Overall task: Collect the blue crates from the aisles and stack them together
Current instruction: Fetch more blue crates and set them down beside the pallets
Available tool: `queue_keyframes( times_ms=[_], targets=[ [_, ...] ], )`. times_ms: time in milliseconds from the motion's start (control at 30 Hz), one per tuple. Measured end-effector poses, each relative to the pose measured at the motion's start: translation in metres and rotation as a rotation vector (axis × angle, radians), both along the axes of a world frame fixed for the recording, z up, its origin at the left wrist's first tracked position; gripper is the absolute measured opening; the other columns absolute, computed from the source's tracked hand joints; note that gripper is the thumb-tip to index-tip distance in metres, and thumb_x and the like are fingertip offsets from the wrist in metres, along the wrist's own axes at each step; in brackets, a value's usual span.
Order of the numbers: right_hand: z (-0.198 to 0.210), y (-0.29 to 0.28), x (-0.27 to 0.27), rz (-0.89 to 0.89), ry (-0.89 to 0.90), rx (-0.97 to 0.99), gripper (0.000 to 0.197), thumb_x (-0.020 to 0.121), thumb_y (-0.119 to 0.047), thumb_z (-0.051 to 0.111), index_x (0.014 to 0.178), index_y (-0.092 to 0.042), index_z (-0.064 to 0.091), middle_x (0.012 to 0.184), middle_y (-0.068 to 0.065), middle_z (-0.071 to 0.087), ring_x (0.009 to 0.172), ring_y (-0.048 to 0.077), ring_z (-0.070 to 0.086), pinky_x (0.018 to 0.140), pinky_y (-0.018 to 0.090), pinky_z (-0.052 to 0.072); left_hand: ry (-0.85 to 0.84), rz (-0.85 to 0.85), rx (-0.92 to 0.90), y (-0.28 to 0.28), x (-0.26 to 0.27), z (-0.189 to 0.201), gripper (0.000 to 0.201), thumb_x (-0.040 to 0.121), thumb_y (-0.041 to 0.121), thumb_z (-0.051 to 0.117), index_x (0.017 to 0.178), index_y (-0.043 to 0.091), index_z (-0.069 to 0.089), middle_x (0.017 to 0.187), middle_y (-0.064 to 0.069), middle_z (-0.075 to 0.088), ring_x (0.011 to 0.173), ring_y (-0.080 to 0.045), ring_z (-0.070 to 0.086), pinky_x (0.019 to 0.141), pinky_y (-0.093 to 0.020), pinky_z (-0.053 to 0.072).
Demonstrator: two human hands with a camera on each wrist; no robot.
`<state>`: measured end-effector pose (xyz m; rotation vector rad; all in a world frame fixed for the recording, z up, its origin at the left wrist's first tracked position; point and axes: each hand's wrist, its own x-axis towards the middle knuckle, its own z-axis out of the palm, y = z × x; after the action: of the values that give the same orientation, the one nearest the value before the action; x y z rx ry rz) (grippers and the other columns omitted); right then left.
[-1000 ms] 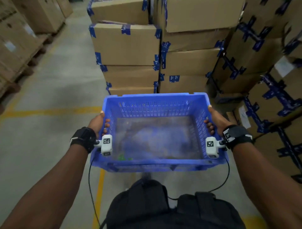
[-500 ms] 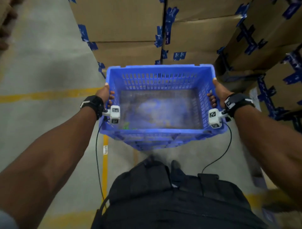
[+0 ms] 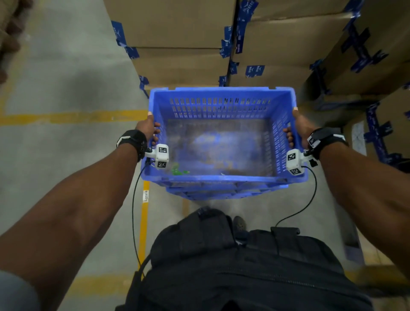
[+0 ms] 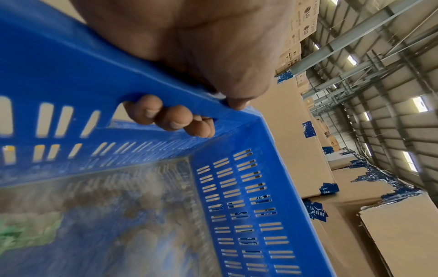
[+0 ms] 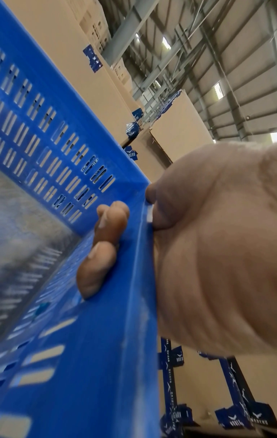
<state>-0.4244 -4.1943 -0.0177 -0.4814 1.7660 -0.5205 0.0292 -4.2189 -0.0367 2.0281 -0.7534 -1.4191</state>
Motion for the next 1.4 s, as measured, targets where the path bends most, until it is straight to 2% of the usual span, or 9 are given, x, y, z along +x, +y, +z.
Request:
queue_keyframes(
  times_ms=[133,400,533,667,933,1100,1267,1400],
  targets=[
    [-0.003,-0.002,-0.002,0.010,0.008,-0.011,0.079,0.089,-0.084,0.020,0.075,-0.011,0.046,0.064,0.004,0.035,0.052,0.017,0.028,0.050,0.030,0.026,-0.008,0.013,0.014,0.004,-0.003,-0.002,0.058,0.105,0.058,0.023,0.093,0.011,0.055,0.069,-0.003,0.044,0.051,-0.018,0.029,0.051,-0.026,0.025],
    [-0.006,-0.004,-0.019,0.030,0.013,-0.001,0.080,0.088,-0.085,0.021,0.075,-0.011,0.048,0.064,0.004,0.037,0.052,0.018,0.029,0.050,0.030,0.027,0.000,0.029,0.033,0.009,-0.017,0.000,0.058,0.104,0.059,0.023,0.085,0.014,0.053,0.070,-0.003,0.045,0.051,-0.018,0.027,0.050,-0.026,0.024],
    [-0.005,0.001,-0.028,0.026,0.023,-0.002,0.080,0.088,-0.085,0.021,0.074,-0.011,0.048,0.064,0.004,0.037,0.052,0.018,0.029,0.050,0.031,0.027,0.019,0.018,0.037,0.012,-0.027,-0.002,0.059,0.104,0.059,0.023,0.093,0.011,0.054,0.071,-0.004,0.045,0.052,-0.018,0.027,0.050,-0.027,0.024],
    [-0.003,0.006,-0.028,0.017,0.023,-0.019,0.080,0.088,-0.085,0.021,0.074,-0.011,0.048,0.064,0.003,0.036,0.050,0.017,0.029,0.048,0.030,0.027,-0.014,0.000,0.018,0.015,-0.030,-0.003,0.058,0.104,0.059,0.023,0.084,0.014,0.054,0.070,-0.004,0.046,0.052,-0.019,0.029,0.049,-0.026,0.025],
    [-0.002,0.007,-0.021,-0.012,0.062,-0.033,0.080,0.088,-0.085,0.022,0.072,-0.010,0.048,0.062,0.003,0.034,0.048,0.016,0.026,0.046,0.029,0.024,-0.005,-0.020,0.066,0.012,-0.024,-0.007,0.061,0.103,0.062,0.021,0.080,0.013,0.051,0.066,-0.005,0.044,0.048,-0.018,0.028,0.049,-0.025,0.024],
    [-0.003,0.006,-0.019,-0.026,0.066,-0.011,0.081,0.086,-0.086,0.025,0.073,-0.011,0.050,0.061,0.002,0.034,0.046,0.015,0.026,0.045,0.027,0.024,-0.021,-0.019,0.078,0.012,-0.019,-0.012,0.062,0.102,0.063,0.021,0.082,0.013,0.052,0.064,-0.004,0.045,0.037,-0.015,0.031,0.046,-0.023,0.026],
    [-0.007,0.011,-0.018,-0.051,0.093,-0.040,0.083,0.084,-0.088,0.027,0.073,-0.009,0.053,0.057,0.001,0.034,0.041,0.014,0.027,0.041,0.022,0.025,-0.046,-0.012,0.015,0.011,-0.018,-0.016,0.062,0.102,0.062,0.025,0.084,0.011,0.055,0.065,-0.005,0.046,0.047,-0.019,0.031,0.048,-0.025,0.026],
    [-0.008,0.011,-0.019,-0.046,0.097,-0.055,0.084,0.085,-0.088,0.026,0.075,-0.009,0.053,0.056,0.001,0.033,0.040,0.015,0.025,0.043,0.024,0.024,-0.071,-0.003,-0.014,0.013,-0.024,-0.013,0.061,0.103,0.060,0.025,0.080,0.012,0.055,0.066,-0.005,0.045,0.050,-0.019,0.030,0.049,-0.026,0.025]
  ],
)
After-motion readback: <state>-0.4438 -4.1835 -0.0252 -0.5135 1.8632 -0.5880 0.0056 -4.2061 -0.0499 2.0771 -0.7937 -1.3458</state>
